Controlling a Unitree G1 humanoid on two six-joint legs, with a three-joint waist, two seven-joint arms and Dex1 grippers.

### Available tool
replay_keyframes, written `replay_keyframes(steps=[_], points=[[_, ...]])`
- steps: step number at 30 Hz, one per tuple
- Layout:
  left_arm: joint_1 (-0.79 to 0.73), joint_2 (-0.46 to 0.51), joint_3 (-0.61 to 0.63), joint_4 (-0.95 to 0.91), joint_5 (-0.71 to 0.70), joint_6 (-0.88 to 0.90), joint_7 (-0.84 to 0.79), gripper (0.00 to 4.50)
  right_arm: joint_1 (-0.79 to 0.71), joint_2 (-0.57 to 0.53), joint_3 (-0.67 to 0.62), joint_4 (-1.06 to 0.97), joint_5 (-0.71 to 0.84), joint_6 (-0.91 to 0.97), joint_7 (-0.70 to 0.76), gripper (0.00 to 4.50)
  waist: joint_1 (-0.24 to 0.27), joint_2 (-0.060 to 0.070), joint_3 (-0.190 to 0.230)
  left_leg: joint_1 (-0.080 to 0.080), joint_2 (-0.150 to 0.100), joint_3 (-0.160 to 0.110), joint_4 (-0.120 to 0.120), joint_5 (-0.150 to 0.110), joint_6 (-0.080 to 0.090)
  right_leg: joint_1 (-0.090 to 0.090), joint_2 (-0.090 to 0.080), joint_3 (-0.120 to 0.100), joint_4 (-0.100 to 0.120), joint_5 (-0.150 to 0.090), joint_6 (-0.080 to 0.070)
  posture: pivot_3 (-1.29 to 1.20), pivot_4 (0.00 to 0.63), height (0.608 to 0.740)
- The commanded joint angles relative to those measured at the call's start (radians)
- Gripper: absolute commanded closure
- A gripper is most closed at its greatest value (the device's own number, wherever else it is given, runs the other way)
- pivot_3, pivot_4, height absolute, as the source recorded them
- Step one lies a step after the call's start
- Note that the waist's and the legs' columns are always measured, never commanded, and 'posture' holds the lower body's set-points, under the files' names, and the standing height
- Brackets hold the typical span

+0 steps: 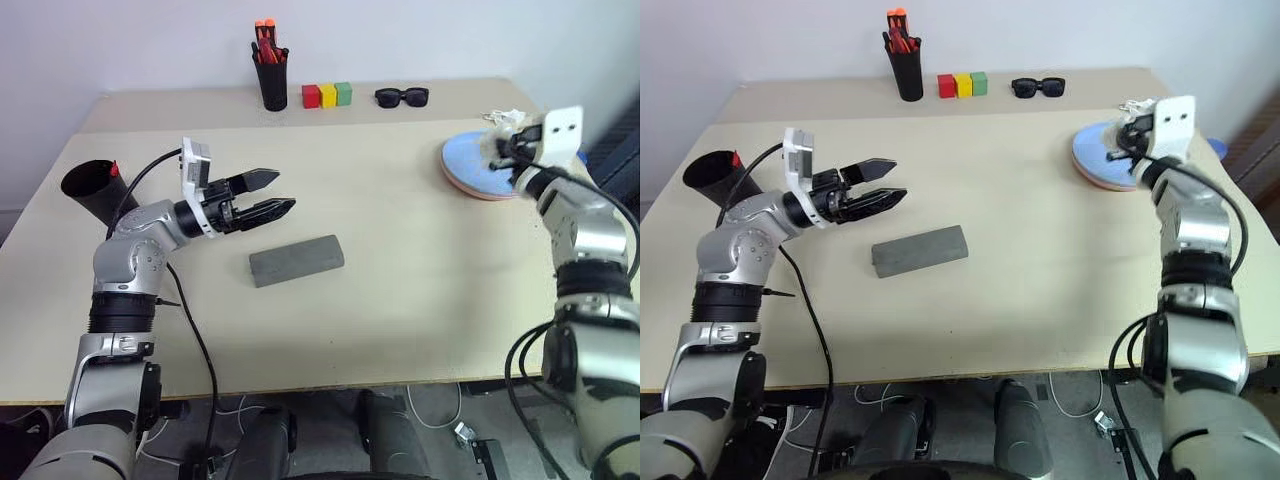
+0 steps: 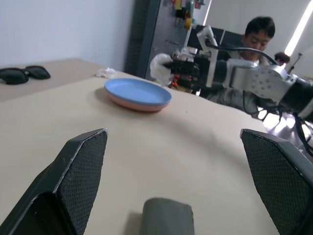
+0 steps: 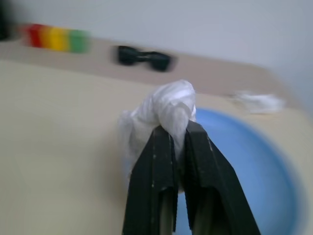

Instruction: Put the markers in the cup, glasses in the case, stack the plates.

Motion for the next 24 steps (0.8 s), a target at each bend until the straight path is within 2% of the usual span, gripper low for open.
replay_keyframes(steps=[1, 6, 11, 13, 15, 17, 20, 24], points=[[-0.010, 0.006, 0.013, -0.036, -0.004, -0.018, -0.003, 0.00, -0.107, -0.009, 0.028, 0.265, -0.080, -0.159, -0.062, 3.77, -0.004, 0.000, 0.000, 0.000, 0.000, 0.000, 0.000, 0.000, 0.000, 0.000, 0.000, 0.000, 0.000, 0.000, 0.000, 0.00, 0.150, 0.740], [-0.001, 0.037, 0.030, -0.045, -0.012, -0.007, -0.008, 0.00, -0.127, -0.005, 0.048, 0.386, -0.121, -0.235, -0.060, 1.48, -0.005, 0.000, 0.000, 0.000, 0.000, 0.001, 0.000, 0.000, 0.000, 0.000, 0.000, 0.000, 0.000, 0.000, 0.000, 0.00, 0.150, 0.740], [0.036, 0.049, 0.042, -0.091, -0.029, 0.014, 0.005, 0.00, -0.134, -0.028, 0.014, 0.350, -0.086, -0.271, -0.003, 1.48, -0.005, 0.001, 0.000, 0.000, 0.000, 0.001, 0.000, 0.000, 0.000, 0.000, 0.000, 0.001, 0.000, 0.000, 0.000, 0.00, 0.150, 0.740], [0.045, 0.053, 0.046, -0.106, -0.033, 0.021, 0.007, 0.00, -0.121, -0.018, -0.015, 0.274, -0.037, -0.269, 0.069, 1.48, -0.005, 0.001, 0.000, 0.000, 0.000, 0.001, 0.000, 0.000, 0.000, 0.000, 0.000, 0.001, 0.000, 0.000, 0.000, 0.00, 0.150, 0.740], [0.050, 0.062, 0.054, -0.114, -0.041, 0.028, 0.006, 0.00, -0.054, 0.014, -0.042, 0.075, 0.072, -0.202, 0.229, 1.48, -0.005, 0.001, 0.000, 0.000, 0.000, 0.001, 0.000, 0.000, 0.000, 0.000, 0.000, 0.001, 0.000, 0.000, 0.000, 0.00, 0.150, 0.740], [0.058, 0.075, 0.065, -0.122, -0.050, 0.024, -0.004, 0.00, 0.106, 0.021, -0.030, -0.282, 0.220, -0.073, 0.402, 1.48, -0.003, 0.001, 0.000, 0.000, 0.000, 0.000, 0.000, 0.000, 0.000, 0.000, 0.001, 0.000, 0.001, 0.000, 0.000, 0.00, 0.150, 0.740], [0.079, 0.100, 0.078, -0.151, -0.075, 0.052, -0.023, 0.00, 0.296, -0.017, -0.044, -0.675, 0.399, 0.064, 0.537, 1.48, 0.002, 0.001, 0.000, 0.000, 0.001, -0.002, 0.000, 0.000, 0.001, 0.000, 0.001, -0.001, 0.003, 0.000, 0.000, 0.00, 0.150, 0.740], [0.144, 0.156, 0.080, -0.249, -0.139, 0.148, -0.058, 0.00, 0.483, -0.107, -0.075, -1.000, 0.632, 0.313, 0.660, 1.48, 0.005, 0.001, 0.001, -0.001, 0.000, -0.002, 0.002, 0.000, 0.001, 0.000, -0.001, 0.000, 0.002, 0.000, 0.001, 0.00, 0.150, 0.740]])
